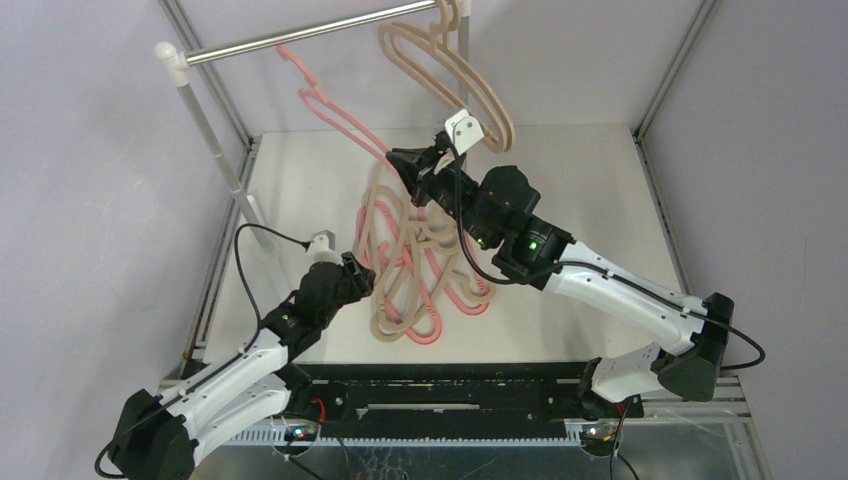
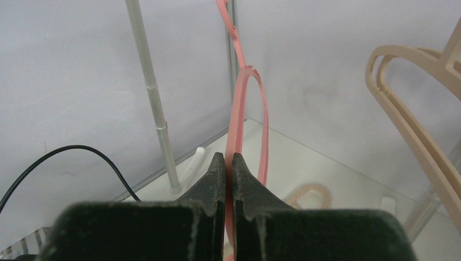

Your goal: Organize the hangers

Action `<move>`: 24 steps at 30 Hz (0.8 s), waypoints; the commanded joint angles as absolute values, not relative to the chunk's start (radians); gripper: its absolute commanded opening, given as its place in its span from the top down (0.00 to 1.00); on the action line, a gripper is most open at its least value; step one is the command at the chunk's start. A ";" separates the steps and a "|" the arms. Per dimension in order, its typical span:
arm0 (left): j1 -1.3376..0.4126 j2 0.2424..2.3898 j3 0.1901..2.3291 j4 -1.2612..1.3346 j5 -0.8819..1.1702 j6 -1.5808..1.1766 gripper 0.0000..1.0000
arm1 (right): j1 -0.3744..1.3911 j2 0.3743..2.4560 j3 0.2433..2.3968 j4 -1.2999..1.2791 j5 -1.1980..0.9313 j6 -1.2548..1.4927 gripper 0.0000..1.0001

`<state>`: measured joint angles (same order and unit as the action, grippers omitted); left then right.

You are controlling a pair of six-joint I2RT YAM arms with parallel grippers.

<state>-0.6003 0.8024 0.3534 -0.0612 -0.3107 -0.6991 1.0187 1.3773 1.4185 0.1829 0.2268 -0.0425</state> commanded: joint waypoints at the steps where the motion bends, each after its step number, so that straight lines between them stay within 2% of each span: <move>1: -0.603 0.791 0.334 -0.016 -0.305 -0.681 0.47 | 1.027 1.372 1.471 0.312 0.216 -0.038 1.00; 19: -0.603 0.866 0.342 0.021 -0.293 -0.687 0.48 | 1.080 1.194 1.360 0.282 0.301 -0.104 1.00; 24: -0.603 0.870 0.349 0.021 -0.290 -0.687 0.48 | 1.073 1.211 1.371 0.315 0.294 -0.112 1.00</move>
<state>-0.6003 0.8688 0.3401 -0.0231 -0.3008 -0.6987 1.0721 1.1984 1.3521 0.2424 0.2909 -0.0883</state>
